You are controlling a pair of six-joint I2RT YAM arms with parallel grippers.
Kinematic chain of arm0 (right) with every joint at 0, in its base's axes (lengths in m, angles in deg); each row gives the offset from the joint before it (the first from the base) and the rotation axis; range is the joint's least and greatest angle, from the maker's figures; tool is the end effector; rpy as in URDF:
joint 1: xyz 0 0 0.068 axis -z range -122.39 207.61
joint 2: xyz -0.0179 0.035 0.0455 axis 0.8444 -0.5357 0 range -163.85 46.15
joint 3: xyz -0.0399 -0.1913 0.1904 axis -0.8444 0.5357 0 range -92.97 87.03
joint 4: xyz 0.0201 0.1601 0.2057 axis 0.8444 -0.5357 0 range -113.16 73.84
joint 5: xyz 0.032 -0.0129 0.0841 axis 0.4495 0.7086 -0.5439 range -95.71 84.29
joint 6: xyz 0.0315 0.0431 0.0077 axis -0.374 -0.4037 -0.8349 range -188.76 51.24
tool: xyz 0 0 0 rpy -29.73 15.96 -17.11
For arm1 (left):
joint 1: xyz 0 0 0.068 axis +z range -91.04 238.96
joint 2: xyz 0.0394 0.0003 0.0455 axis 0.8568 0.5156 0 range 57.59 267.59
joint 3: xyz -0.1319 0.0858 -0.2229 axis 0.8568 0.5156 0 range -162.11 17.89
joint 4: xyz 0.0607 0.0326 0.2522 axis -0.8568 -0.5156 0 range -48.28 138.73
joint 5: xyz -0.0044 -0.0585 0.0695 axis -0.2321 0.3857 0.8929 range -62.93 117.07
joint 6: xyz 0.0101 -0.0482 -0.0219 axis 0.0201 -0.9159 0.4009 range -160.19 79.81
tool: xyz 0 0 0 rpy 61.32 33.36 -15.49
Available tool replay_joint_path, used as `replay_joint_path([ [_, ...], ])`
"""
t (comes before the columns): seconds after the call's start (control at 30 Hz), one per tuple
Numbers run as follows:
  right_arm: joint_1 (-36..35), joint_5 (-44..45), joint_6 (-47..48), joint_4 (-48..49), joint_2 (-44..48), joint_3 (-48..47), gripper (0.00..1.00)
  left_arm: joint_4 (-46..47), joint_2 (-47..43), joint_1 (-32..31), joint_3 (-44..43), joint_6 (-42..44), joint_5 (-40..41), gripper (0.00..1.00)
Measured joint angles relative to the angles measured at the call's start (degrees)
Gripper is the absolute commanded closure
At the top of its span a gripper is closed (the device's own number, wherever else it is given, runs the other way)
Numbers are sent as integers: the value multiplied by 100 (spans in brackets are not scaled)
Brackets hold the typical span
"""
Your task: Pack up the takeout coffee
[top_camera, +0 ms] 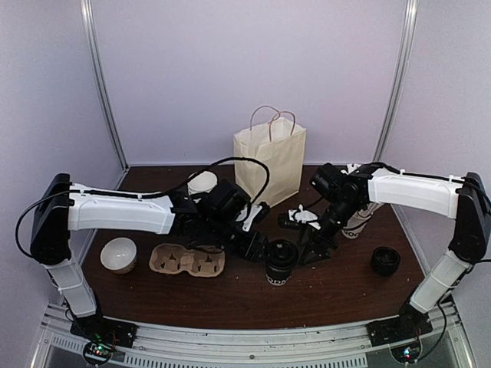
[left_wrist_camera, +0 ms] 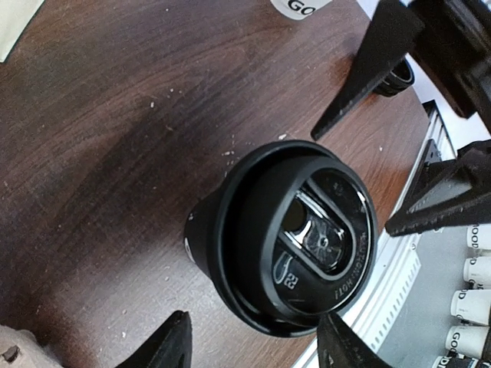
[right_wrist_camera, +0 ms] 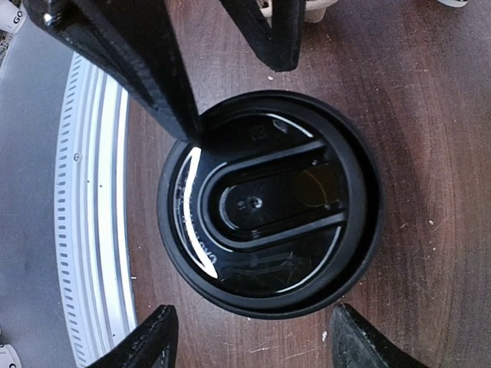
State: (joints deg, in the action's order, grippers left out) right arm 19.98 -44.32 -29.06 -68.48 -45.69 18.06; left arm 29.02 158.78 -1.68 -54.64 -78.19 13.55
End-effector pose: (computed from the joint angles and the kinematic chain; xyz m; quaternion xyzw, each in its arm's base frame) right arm 0.2268 0.2029 0.2391 -0.6181 0.7041 0.3255 0.1276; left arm 0.1826 -0.3416 0.2265 0.2232 0.9019 -0.3394 0.1466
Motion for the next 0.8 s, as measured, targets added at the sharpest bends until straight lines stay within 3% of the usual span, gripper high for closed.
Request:
replay_joint_path([
  [0.53,-664,-48,39,-411,59,98,29,323,289,566,-186,74,-295,43],
  [0.8,-402,-22,39,-682,122,116,31,306,302,575,-208,157,-334,41],
])
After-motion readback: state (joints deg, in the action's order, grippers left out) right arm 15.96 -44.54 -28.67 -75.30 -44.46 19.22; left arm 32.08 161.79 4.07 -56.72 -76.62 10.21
